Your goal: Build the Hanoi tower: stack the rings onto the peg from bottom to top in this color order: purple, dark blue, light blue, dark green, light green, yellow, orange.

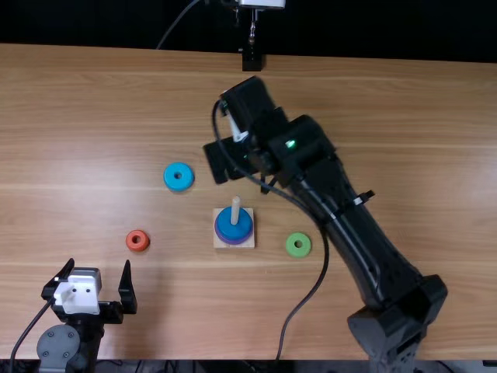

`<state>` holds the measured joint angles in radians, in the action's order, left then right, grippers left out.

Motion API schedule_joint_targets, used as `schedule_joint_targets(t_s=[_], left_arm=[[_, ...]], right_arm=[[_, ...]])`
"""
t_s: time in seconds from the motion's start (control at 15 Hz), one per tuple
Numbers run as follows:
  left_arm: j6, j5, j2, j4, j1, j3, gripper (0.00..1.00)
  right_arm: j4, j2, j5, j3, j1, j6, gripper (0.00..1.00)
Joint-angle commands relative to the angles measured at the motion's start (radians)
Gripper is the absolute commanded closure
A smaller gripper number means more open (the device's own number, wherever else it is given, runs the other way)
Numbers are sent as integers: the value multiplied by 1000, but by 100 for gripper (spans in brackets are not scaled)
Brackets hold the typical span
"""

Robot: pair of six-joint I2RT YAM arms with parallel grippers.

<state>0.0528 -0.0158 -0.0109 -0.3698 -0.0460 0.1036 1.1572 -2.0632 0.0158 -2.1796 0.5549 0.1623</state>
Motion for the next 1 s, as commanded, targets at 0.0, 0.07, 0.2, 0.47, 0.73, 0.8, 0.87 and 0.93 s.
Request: schedule_joint_targets(t_s=[0.0, 0.07, 0.2, 0.47, 0.73, 0.8, 0.87, 0.93], left_arm=[[-10, -3, 11, -79, -2, -104, 0], [-9, -3, 11, -79, -2, -104, 0], [-10, -3, 11, -79, 0, -104, 0], [-10, -3, 11, -79, -2, -104, 0], [-10, -3, 11, -79, -2, -104, 0], [-9, -3, 11, -79, -2, -104, 0], [-10, -3, 11, -79, 0, -104, 0], [-10, -3, 11, -79, -2, -104, 0]], right_arm=[[-19, -9, 10, 11, -59, 2, 0], [-30, 3, 8, 32, -98, 0, 0], [-37, 81, 10, 112, -181, -6, 0], [-435, 356, 27, 492, -368, -8, 0], [-801, 747, 25, 942, -503, -19, 0], [-860, 831, 23, 1040, -524, -28, 0], [-935, 933, 21, 1147, -535, -68, 0], [-1005, 1039, 19, 1252, -549, -122, 0]])
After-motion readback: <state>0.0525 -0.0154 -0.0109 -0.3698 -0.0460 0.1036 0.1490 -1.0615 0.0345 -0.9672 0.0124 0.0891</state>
